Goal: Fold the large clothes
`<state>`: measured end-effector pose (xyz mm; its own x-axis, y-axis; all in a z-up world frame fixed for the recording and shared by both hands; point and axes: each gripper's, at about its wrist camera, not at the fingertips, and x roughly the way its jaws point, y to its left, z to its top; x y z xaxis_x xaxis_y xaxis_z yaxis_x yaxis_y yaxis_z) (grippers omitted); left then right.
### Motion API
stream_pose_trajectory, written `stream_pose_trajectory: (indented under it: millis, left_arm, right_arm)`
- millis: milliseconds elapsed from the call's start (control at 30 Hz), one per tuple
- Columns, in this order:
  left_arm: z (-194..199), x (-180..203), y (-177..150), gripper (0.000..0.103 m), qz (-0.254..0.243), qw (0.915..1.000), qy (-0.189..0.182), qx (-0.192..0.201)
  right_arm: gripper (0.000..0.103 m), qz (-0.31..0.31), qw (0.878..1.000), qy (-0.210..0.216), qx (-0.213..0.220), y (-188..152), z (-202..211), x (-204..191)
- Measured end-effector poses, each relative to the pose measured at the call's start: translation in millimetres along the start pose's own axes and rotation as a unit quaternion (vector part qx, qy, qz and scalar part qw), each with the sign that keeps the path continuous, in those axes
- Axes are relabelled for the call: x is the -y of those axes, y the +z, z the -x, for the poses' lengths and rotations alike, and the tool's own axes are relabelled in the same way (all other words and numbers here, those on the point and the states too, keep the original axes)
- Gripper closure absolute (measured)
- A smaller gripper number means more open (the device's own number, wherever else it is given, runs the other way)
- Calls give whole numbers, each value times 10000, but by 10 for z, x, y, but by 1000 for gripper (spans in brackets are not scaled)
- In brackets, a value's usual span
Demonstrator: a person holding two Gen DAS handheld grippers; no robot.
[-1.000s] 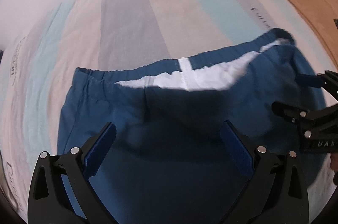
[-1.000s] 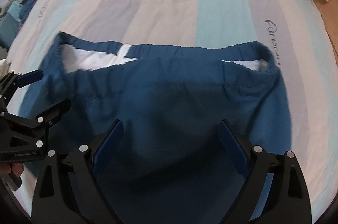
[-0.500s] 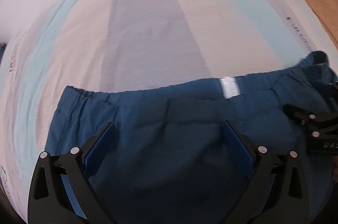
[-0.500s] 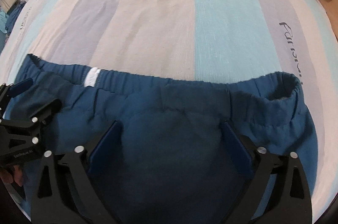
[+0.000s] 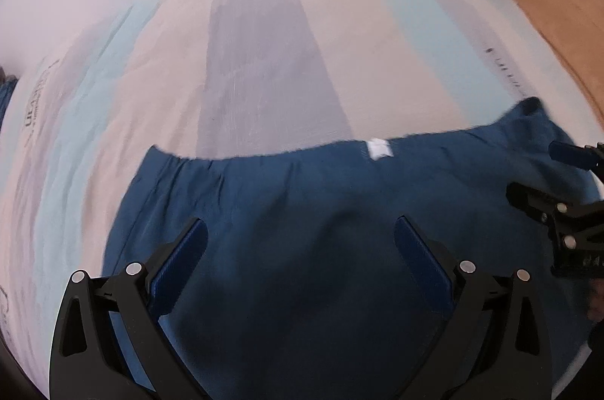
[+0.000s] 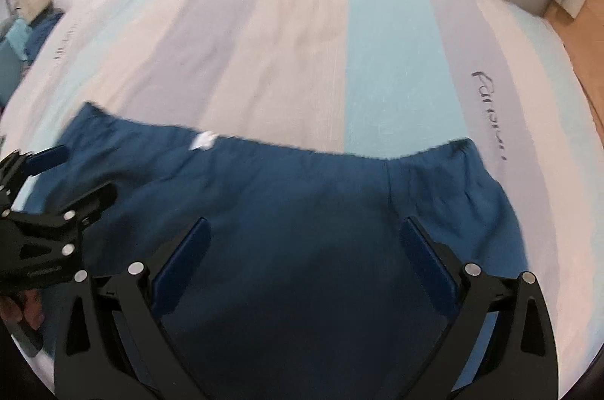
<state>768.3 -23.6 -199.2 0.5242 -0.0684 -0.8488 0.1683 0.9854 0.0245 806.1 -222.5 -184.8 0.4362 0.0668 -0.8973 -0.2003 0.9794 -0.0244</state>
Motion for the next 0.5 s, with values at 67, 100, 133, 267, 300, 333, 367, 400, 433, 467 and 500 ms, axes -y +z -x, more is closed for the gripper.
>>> stream_pose_trajectory:
  millis: [67,100,133,267,300,333,367,400,433,467,500]
  left_arm:
    - [167,39,-100,6,1,10000,-57,8]
    - [249,67,-173,6,4,10000,-46,-17]
    - [316,89,-252,6,48,9999,-88,-59]
    - [434,202,-496,6,52,9995,-84,-311]
    - [473,226,-567,6,70,9993,-78,-361]
    - [505,241,-618,6,100,9991,-111,-397]
    - [536,259,-663,6,141,9989,-136,-435]
    - [602,269,-761,6,179,9986,-164,-474]
    - [652,282,-809,6,199,9984,-187,-487]
    - [690,290,-856,6,209,9984,-189,-496]
    - [759,315,-929,6,204,9983,-220,-501]
  right_arm:
    - [7,28,10000,10,-20,-169,211,-23]
    - [7,6,10000,1,-51,-239,274,-23]
    - [7,-75,9999,5,-104,-327,332,-25]
    - [7,-176,9994,-9,-288,-672,429,-39]
    - [7,-215,9993,15,-315,-743,461,-35]
    - [7,-262,9990,25,-362,-842,488,-45]
    - [7,-295,9988,6,-379,-925,518,-58]
    - [7,-338,9987,21,-378,-1018,582,-61]
    - [7,-340,9987,31,-379,-1078,622,-78]
    - [7,-315,9988,19,-376,-1146,668,-106]
    - [7,-277,9990,16,-362,-1198,719,-130]
